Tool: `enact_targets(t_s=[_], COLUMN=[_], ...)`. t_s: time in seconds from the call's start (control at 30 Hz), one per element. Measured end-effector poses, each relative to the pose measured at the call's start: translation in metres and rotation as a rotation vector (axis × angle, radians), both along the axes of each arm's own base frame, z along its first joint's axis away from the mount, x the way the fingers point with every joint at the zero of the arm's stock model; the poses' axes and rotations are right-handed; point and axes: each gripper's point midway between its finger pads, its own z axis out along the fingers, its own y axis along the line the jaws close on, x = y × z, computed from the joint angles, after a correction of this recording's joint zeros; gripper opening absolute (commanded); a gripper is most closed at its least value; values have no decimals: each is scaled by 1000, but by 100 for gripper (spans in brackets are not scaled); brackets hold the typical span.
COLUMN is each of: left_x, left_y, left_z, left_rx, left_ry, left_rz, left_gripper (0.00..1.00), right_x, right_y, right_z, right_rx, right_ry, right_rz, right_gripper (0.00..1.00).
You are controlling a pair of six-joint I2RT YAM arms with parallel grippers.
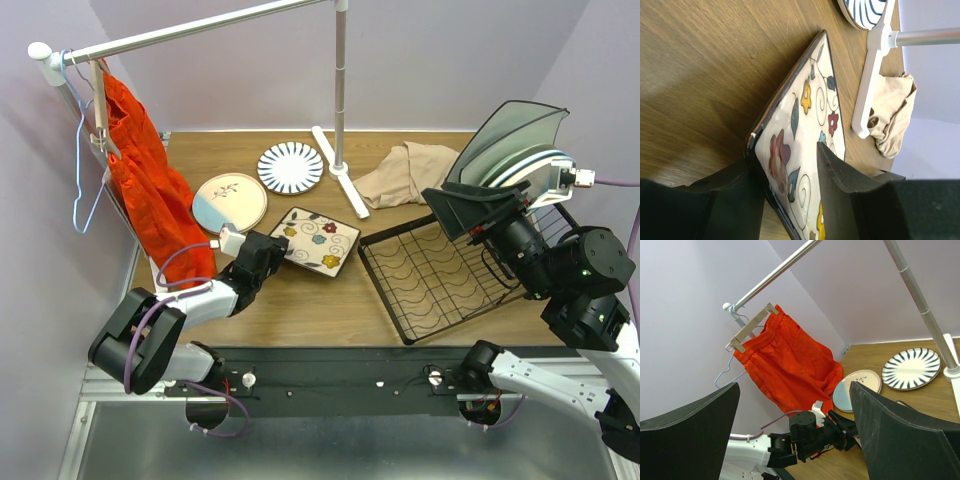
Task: Unload the plates from the dish rack
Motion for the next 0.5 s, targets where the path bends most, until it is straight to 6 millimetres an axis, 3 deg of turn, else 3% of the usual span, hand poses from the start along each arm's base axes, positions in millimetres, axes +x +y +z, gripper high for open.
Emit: enact_targets(t_s=[0.5], left_x=[-4], left_y=[7], left_z=[-14], left_rx=[23], left_ry=[44], left_rz=[28], left_gripper=[54], right_x=[0], right_y=[0], right_z=[0], right_rx=[0], right_ry=[0], right_rz=[0], right_gripper=[99])
